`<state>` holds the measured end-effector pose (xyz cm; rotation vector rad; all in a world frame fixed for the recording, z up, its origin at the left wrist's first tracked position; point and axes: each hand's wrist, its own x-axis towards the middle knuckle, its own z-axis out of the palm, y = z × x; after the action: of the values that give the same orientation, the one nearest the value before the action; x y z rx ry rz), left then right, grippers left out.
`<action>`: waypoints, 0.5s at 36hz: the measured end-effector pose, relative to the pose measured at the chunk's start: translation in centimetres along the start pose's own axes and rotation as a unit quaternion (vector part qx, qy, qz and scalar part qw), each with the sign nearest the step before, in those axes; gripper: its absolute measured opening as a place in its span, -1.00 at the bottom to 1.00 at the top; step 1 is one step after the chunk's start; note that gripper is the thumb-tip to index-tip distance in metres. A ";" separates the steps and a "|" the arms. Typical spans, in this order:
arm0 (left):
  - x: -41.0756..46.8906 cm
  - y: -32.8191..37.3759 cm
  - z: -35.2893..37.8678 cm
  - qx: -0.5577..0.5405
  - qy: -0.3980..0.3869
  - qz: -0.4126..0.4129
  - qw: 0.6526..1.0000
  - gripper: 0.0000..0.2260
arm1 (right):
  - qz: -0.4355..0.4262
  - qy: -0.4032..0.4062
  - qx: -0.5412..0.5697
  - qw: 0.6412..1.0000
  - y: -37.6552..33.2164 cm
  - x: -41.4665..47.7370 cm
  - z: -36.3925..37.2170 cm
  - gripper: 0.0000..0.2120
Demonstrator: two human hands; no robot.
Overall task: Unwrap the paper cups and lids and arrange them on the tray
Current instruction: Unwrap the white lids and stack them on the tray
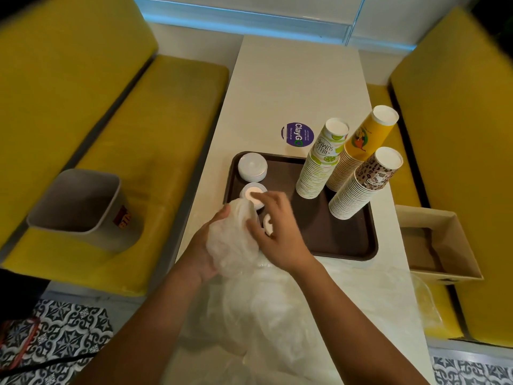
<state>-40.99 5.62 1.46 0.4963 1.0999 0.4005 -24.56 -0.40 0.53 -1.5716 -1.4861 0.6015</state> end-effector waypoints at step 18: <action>0.0 -0.8 0.2 -0.010 -0.015 0.054 0.998 -0.42 | 0.125 -0.037 0.072 0.989 -1.0 -1.0 0.6 -0.30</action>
<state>-40.75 4.92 1.13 0.5437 1.0412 0.4978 -25.75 -1.27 0.89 -1.6495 -1.2767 0.9005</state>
